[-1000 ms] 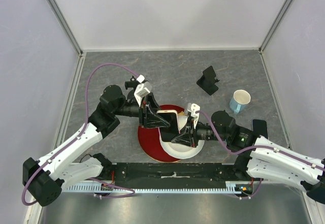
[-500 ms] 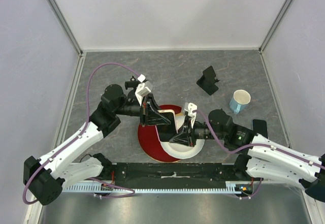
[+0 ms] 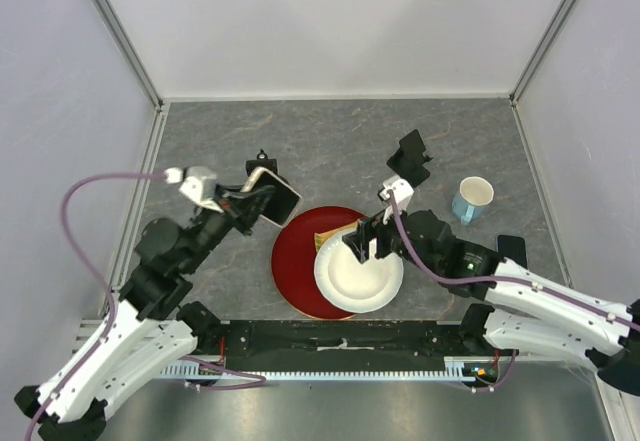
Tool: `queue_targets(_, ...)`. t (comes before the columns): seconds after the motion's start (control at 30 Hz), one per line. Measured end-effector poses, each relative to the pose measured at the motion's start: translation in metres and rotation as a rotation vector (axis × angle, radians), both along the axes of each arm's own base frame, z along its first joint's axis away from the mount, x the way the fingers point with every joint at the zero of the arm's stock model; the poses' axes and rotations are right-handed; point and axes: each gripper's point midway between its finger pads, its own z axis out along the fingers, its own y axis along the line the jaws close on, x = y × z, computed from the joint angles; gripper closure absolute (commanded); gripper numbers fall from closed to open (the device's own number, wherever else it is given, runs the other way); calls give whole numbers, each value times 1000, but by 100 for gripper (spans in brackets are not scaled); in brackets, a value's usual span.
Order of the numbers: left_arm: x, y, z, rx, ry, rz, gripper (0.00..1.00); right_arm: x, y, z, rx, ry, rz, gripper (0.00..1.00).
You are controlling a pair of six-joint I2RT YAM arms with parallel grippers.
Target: Place the phone on the phone stand
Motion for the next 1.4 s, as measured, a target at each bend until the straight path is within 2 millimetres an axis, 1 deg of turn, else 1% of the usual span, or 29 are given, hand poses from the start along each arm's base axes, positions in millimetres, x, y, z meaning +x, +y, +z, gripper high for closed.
queue_targets(0.07,10,38,5,-50,-32,202,98,16,-3,-8,-37,10,-92,23)
queue_targets(0.13,14,73,13,-99,-54,371,98,32,2,-18,-70,23,-162,28)
queue_targets(0.17,16,86,16,-116,-60,434,98,39,6,-22,-79,27,-191,29)
queue_targets(0.23,21,104,16,-129,-55,535,98,54,18,-29,-82,22,-242,30)
queue_targets(0.3,27,113,10,-116,-34,602,98,64,34,-37,-81,2,-269,30)
queue_targets(0.37,32,117,2,-92,-11,644,98,69,53,-42,-64,-24,-271,30)
queue_targets(0.47,39,119,-12,-43,25,679,98,75,86,-48,-10,-72,-238,27)
queue_targets(0.57,40,120,-18,-20,41,691,98,84,111,-49,30,-122,-216,27)
queue_targets(0.73,39,126,-16,-30,38,715,98,107,152,-33,104,-208,-200,29)
queue_targets(0.8,39,127,-16,-34,37,722,98,115,165,-25,132,-240,-207,31)
queue_targets(0.87,39,128,-15,-35,37,727,98,121,171,-21,148,-260,-215,33)
queue_targets(0.97,39,128,-16,-34,38,727,98,135,181,-17,173,-276,-233,38)
queue_targets(1.0,39,128,-16,-33,38,727,98,141,183,-17,184,-281,-241,42)
queue_targets(1.03,39,129,-16,-33,38,728,98,147,184,-18,188,-284,-250,44)
queue_targets(1.1,39,129,-16,-32,39,728,98,158,184,-22,189,-289,-266,50)
queue_targets(1.23,39,128,-19,-22,45,727,98,175,182,-35,168,-294,-289,54)
queue_targets(1.3,40,128,-20,-16,49,728,98,182,180,-40,158,-294,-300,55)
queue_targets(1.4,41,126,-24,0,58,728,98,189,175,-41,155,-299,-310,61)
